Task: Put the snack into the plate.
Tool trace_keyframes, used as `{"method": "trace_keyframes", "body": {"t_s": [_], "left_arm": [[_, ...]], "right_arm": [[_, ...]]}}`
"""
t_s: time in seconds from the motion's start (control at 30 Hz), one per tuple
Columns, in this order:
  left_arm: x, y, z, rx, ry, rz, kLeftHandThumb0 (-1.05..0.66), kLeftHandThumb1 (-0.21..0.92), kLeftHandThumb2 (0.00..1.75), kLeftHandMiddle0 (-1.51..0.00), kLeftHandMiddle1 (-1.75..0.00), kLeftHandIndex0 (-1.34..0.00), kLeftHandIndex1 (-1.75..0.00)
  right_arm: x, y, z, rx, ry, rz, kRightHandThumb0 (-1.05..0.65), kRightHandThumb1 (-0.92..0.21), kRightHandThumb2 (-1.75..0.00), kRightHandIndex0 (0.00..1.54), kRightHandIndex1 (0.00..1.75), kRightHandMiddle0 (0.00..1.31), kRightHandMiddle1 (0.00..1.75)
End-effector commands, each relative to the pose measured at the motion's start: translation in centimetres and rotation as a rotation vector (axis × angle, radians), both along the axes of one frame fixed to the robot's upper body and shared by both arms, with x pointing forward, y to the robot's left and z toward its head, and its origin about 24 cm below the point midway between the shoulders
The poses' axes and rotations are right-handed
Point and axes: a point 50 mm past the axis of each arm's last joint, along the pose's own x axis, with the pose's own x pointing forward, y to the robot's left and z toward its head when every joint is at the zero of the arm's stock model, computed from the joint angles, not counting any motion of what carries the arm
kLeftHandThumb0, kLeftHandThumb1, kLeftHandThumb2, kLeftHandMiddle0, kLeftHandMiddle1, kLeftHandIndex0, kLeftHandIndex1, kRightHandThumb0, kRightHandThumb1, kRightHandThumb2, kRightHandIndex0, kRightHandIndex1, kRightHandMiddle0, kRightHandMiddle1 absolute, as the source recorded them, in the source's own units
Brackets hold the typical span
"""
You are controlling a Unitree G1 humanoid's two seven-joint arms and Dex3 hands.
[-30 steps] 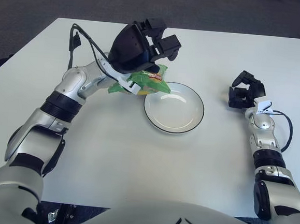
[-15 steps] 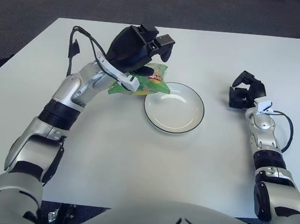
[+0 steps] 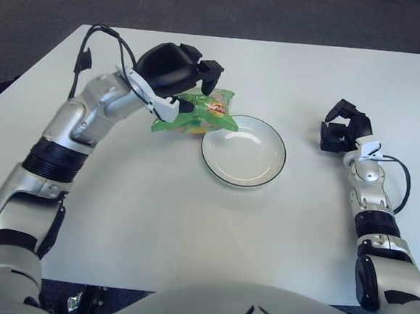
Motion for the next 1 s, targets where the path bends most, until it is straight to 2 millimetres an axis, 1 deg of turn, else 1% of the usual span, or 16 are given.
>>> {"method": "trace_keyframes", "body": {"t_s": [0.0, 0.07, 0.1, 0.13, 0.2, 0.23, 0.27, 0.3, 0.5, 0.67, 0.97], "left_arm": [[-0.1, 0.8, 0.2, 0.121, 0.115, 0.079, -0.75, 0.78, 0.65, -0.07, -1.18, -0.03, -1.09], [-0.2, 0.9, 0.1, 0.13, 0.136, 0.092, -0.84, 0.85, 0.57, -0.04, -0.99, -0.01, -1.0], [-0.2, 1.0, -0.1, 0.13, 0.151, 0.101, -0.87, 0.86, 0.55, -0.03, -0.92, -0.01, -0.96], [-0.3, 1.1, -0.3, 0.131, 0.162, 0.109, -0.91, 0.88, 0.56, -0.02, -0.78, -0.01, -0.87], [-0.3, 1.3, -0.7, 0.128, 0.186, 0.122, -0.97, 0.91, 0.58, -0.01, -0.6, 0.0, -0.74], [-0.2, 1.5, -1.2, 0.118, 0.212, 0.133, -0.98, 0.91, 0.58, -0.01, -0.57, 0.0, -0.72], [-0.2, 1.7, -1.6, 0.112, 0.231, 0.142, -1.0, 0.91, 0.61, 0.0, -0.46, 0.0, -0.64], [0.0, 1.8, -1.9, 0.105, 0.249, 0.149, -1.02, 0.92, 0.63, 0.0, -0.39, 0.0, -0.58], [0.4, 1.9, -2.2, 0.089, 0.319, 0.169, -1.05, 0.92, 0.7, 0.0, -0.08, 0.0, -0.35], [0.7, 1.9, -2.7, 0.08, 0.355, 0.177, -1.05, 0.92, 0.71, 0.0, -0.01, 0.0, -0.25], [0.8, 1.7, -4.0, 0.06, 0.387, 0.173, -1.05, 0.92, 0.69, 0.0, 0.0, 0.0, -0.15]], "right_arm": [[-1.9, 0.3, -4.3, 0.029, 0.175, -0.008, -0.53, -0.22, -1.44, 1.32, 1.75, 0.7, 1.75], [-1.9, 0.3, -4.3, 0.027, 0.175, -0.007, -0.53, -0.22, -1.44, 1.32, 1.75, 0.7, 1.75], [-1.9, 0.3, -4.3, 0.026, 0.175, -0.005, -0.53, -0.22, -1.44, 1.32, 1.75, 0.7, 1.75], [-1.9, 0.3, -4.3, 0.025, 0.174, -0.004, -0.53, -0.22, -1.44, 1.32, 1.75, 0.7, 1.75], [-2.0, 0.3, -4.3, 0.025, 0.173, -0.002, -0.53, -0.22, -1.44, 1.32, 1.75, 0.7, 1.75], [-2.0, 0.3, -4.3, 0.026, 0.172, -0.002, -0.53, -0.22, -1.44, 1.32, 1.75, 0.7, 1.75], [-2.0, 0.3, -4.3, 0.026, 0.171, -0.001, -0.53, -0.22, -1.44, 1.32, 1.75, 0.7, 1.75], [-2.0, 0.3, -4.3, 0.027, 0.171, -0.001, -0.53, -0.22, -1.44, 1.32, 1.75, 0.7, 1.75], [-2.1, 0.2, -4.3, 0.024, 0.173, -0.002, -0.52, -0.22, -1.44, 1.31, 1.75, 0.7, 1.75], [-2.1, 0.2, -4.3, 0.024, 0.172, 0.0, -0.52, -0.22, -1.44, 1.31, 1.75, 0.7, 1.75], [-2.1, 0.2, -4.3, 0.025, 0.171, -0.002, -0.52, -0.22, -1.44, 1.32, 1.75, 0.7, 1.75]]}}
